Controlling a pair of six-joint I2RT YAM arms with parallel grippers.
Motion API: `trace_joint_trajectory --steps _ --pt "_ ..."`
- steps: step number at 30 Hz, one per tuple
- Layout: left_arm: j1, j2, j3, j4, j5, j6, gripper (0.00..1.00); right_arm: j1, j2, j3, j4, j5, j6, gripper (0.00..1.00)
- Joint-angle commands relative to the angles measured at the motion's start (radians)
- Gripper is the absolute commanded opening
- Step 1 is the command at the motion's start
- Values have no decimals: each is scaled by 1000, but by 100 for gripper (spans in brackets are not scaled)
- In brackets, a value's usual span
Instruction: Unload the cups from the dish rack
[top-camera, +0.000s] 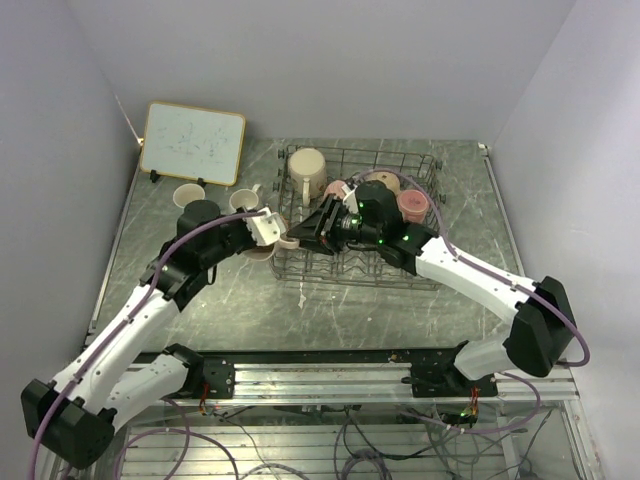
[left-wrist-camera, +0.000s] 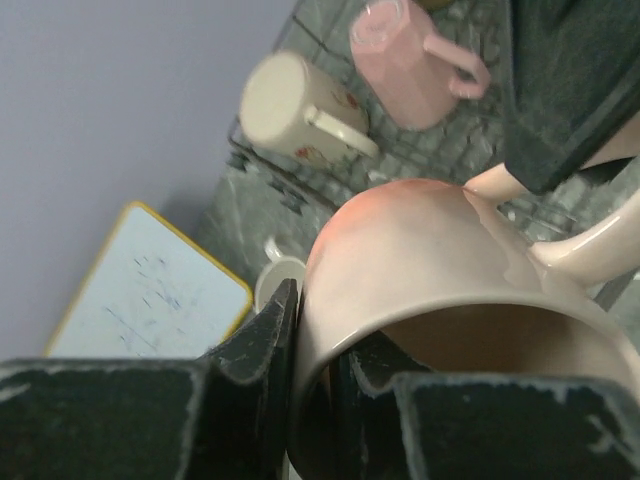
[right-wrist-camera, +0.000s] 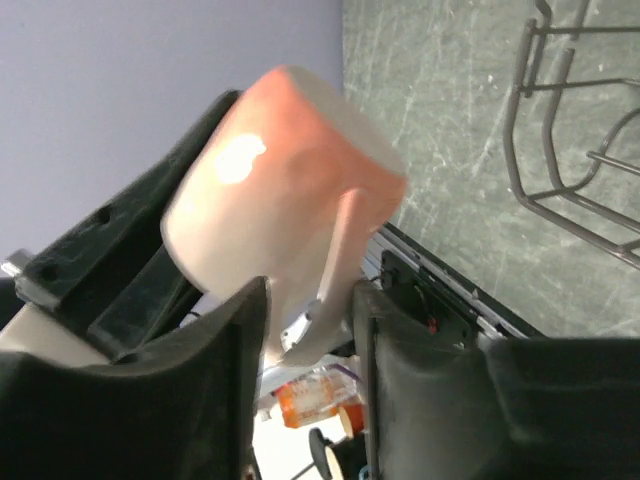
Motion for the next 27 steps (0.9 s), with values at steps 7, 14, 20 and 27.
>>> trace_joint_trajectory --steps 7,14,20,27 --pt "199 239 261 -428 -45 -95 7 -86 -120 37 -146 126 -250 82" --pt "451 381 414 -683 -12 30 7 -216 -184 9 -309 208 -367 84" --pt "694 482 488 -796 27 206 7 -319 -232 5 -389 224 -432 85" --pt "917 711 579 -717 -38 178 7 -338 -245 -1 -401 230 -437 85"
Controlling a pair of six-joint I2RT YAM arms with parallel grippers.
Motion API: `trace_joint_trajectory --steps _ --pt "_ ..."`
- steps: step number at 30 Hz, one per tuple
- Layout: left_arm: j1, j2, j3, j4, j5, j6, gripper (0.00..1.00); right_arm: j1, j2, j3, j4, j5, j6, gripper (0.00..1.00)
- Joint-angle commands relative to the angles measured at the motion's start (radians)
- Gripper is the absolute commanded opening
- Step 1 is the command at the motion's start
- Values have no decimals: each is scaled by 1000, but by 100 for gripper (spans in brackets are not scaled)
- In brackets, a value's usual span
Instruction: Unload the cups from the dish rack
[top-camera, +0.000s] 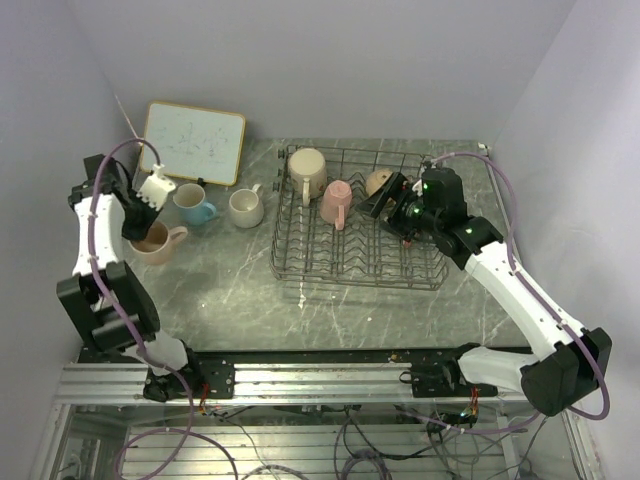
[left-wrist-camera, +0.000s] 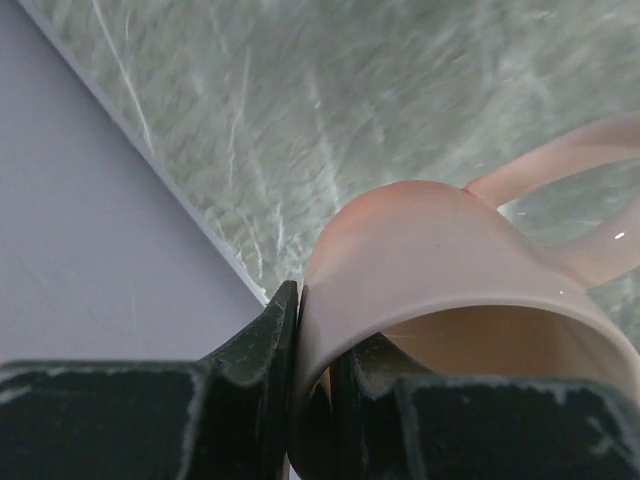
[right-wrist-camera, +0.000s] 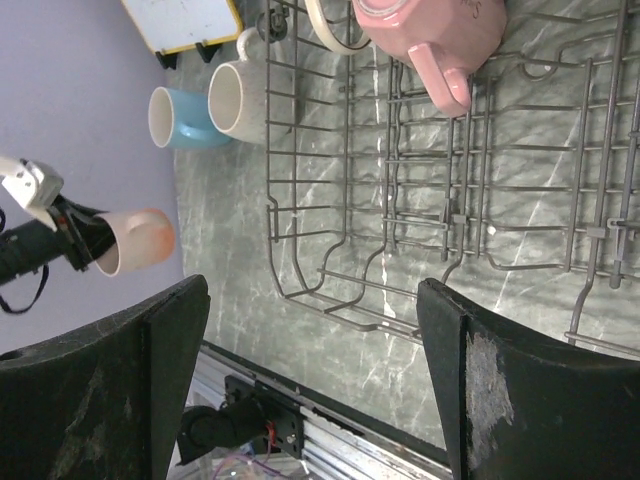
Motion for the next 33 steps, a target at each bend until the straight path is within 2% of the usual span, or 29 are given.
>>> trace_joint_trajectory --steps 1,8,13,19,27,33 --pt "89 135 98 48 -26 -38 7 -5 -15 -10 -24 13 -23 85" --pt "102 317 169 159 -36 -263 7 -6 -24 -9 -34 26 -26 85" --pt "99 449 280 207 -48 -421 7 -8 -30 -9 -75 85 -38 85" --pt "60 513 331 282 -123 -528 7 -54 -36 -33 -96 95 -47 85" --pt "15 593 414 260 -137 -667 7 -95 -39 -18 -120 112 -68 85" --pt "15 652 485 225 -169 -764 16 -107 -48 -11 -139 135 -98 85"
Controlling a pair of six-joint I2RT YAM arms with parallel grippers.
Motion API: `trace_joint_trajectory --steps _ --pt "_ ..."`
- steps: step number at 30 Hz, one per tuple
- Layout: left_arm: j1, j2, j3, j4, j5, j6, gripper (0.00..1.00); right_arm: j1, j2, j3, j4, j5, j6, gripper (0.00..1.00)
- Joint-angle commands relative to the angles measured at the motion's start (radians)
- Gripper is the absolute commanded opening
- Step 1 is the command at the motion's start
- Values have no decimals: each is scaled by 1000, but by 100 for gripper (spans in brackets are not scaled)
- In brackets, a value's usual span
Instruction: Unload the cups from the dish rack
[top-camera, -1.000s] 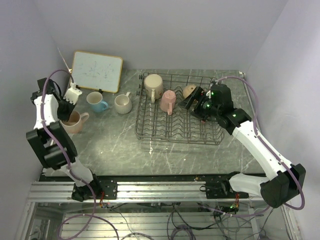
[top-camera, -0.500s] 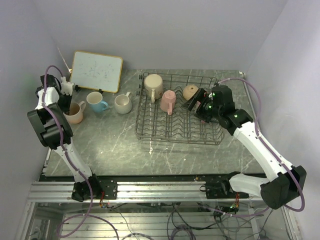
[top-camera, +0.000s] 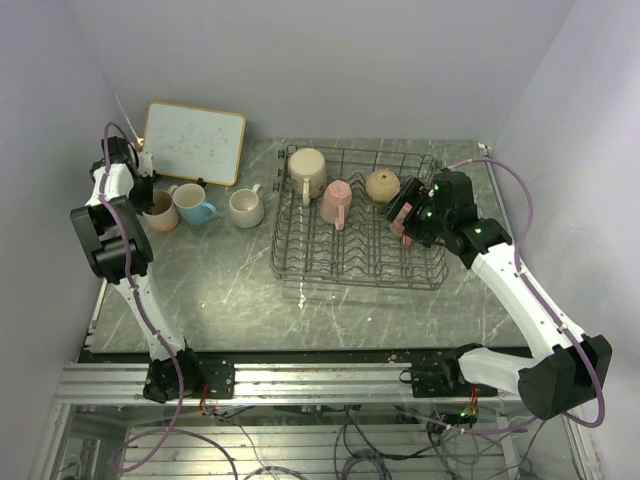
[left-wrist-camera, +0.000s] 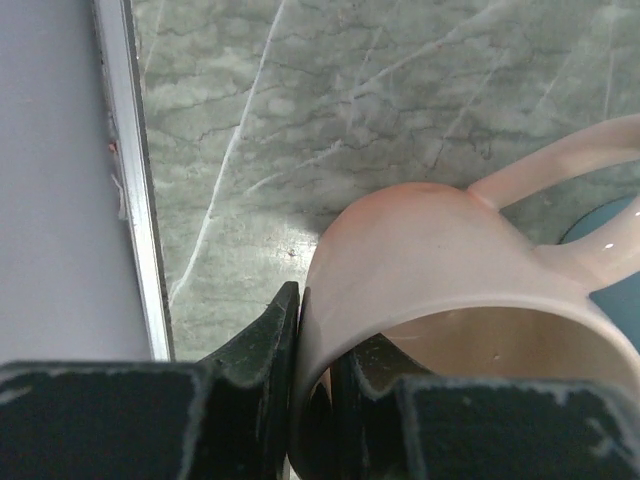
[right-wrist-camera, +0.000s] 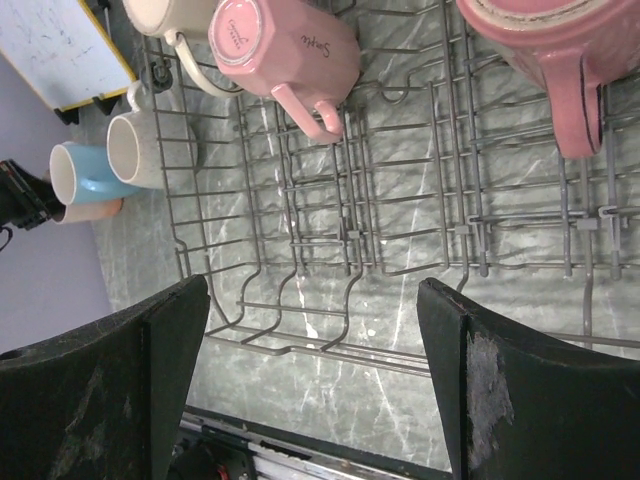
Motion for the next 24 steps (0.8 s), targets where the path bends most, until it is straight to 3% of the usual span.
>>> trace_joint_trajectory --steps 1,3,6,9,11,19,24 --pt "4 9 57 -3 -31 -102 17 -11 -31 19 -38 50 -37 85" --pt "1 11 57 -4 -45 -106 22 -14 -32 20 -50 60 -41 85" --pt "1 0 46 7 -63 -109 39 -23 -33 15 -56 64 -43 85" --pt "1 -35 19 28 -52 -95 84 -29 -24 13 -57 66 -45 86" --pt "0 -65 13 33 -41 -78 97 -32 -15 18 -58 74 -48 86" --pt "-3 -268 9 21 31 13 99 -25 27 42 -68 163 -74 86" --pt "-29 -366 48 -83 78 85 99 131 140 100 -63 314 -110 85"
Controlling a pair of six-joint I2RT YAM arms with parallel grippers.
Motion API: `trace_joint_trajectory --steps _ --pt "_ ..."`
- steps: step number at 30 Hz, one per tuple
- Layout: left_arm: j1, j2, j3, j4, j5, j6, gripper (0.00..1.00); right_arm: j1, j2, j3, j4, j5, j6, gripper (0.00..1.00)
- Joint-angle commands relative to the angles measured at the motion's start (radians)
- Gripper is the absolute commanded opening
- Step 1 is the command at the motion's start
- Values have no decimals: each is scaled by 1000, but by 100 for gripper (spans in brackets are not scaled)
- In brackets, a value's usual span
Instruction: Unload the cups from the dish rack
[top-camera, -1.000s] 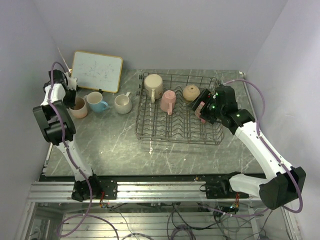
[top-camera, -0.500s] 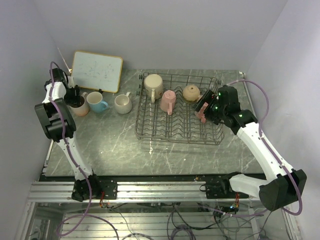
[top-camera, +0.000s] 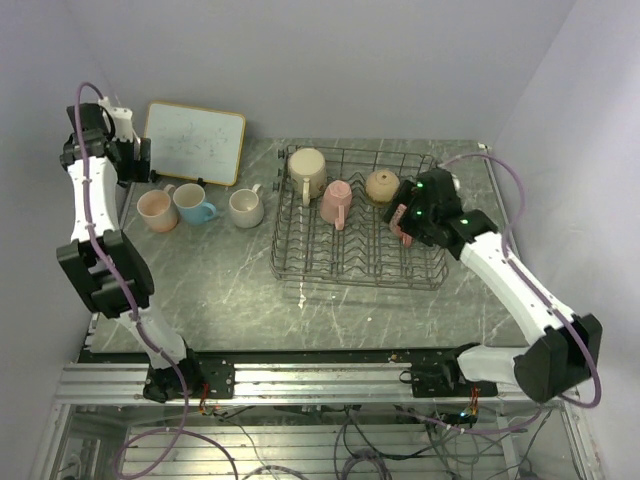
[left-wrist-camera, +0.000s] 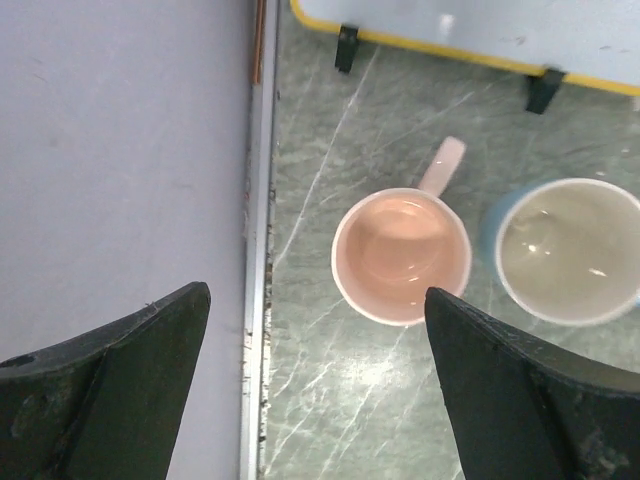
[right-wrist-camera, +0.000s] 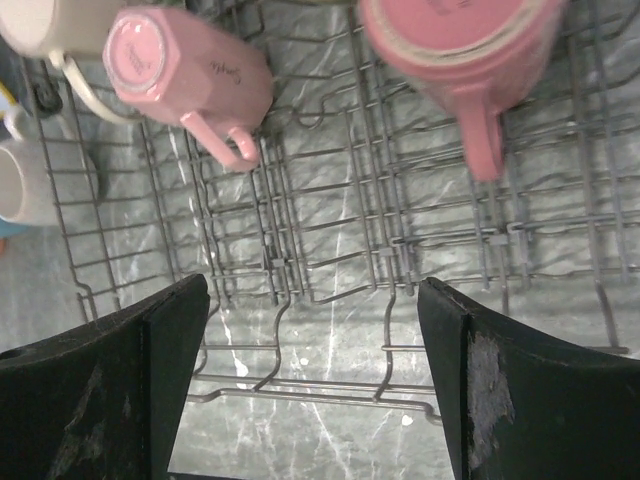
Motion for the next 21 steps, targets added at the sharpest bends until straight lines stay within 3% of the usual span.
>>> trace_joint_trajectory --steps 1,8,13,16,21 --pt "-36 -88 36 -102 82 93 99 140 114 92 0 160 -55 84" --pt "-258 -220 -99 -362 247 317 99 201 297 163 153 74 -174 80" --pt "-431 -295 -270 -338 251 321 97 204 452 251 198 83 -240 74" --pt "-476 -314 -321 -319 247 309 92 207 522 274 236 79 -277 70" --pt "-488 -369 -373 -341 295 333 98 226 610 314 253 121 -312 66"
